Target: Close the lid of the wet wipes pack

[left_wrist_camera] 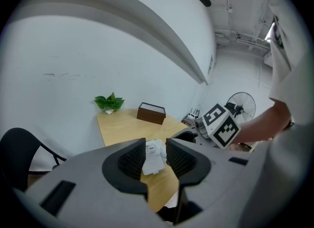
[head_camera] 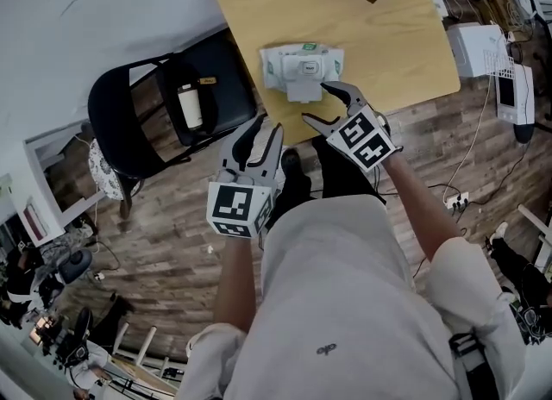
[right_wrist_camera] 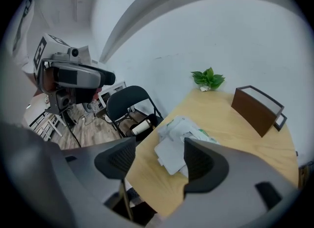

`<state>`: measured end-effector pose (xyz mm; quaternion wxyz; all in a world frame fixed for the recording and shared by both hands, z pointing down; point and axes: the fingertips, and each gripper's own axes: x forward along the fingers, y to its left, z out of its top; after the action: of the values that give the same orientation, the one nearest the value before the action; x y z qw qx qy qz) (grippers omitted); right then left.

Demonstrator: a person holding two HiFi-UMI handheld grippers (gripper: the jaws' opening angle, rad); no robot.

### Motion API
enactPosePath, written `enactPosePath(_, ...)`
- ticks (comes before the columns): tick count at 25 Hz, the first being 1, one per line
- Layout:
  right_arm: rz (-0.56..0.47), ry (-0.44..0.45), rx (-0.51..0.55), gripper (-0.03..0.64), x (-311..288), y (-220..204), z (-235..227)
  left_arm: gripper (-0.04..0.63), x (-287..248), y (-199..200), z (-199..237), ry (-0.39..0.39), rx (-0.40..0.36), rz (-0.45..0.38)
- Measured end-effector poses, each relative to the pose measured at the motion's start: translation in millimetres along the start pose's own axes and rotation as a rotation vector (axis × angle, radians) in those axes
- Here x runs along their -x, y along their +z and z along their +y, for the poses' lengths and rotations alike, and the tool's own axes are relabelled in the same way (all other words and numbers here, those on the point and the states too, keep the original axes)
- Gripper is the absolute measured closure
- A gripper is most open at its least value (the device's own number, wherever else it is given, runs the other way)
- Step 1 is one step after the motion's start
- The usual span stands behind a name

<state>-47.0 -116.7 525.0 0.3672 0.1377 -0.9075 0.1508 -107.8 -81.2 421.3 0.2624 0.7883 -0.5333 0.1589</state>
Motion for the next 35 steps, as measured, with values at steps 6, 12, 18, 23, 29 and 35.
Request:
enactPosePath(6,0.027,0.028,0.053,0.31,-16.7,-7.1,-7.4,0.479,-7.8,-5.0,5.1,0.04,0.021,0.013)
enactPosePath(12,0.06,0.04,0.127,0.295,-29.8,-17.2,-10.7,0.479,-8.1,-7.5,10.0,0.089,0.049,0.008)
enactPosePath(18,0.099,0.037,0.193,0.287,-42.4,-27.2,-16.4,0.479,-7.9,-13.3,12.1,0.111,0.071,0.013)
enactPosePath(23,0.123,0.031,0.23,0.282,-52.5,-35.7,-22.3,0.479,-9.7,-20.6,12.5,0.113,0.076,0.018)
enactPosePath(29,0.154,0.024,0.278,0.262,-62.8,-45.2,-25.6,0.479,-8.0,-27.2,11.2,0.107,0.074,0.014)
enactPosePath(35,0.173,0.008,0.337,0.245,-73.3,-50.4,-27.9,0.479,-9.3,-35.3,13.3,0.097,0.071,0.02)
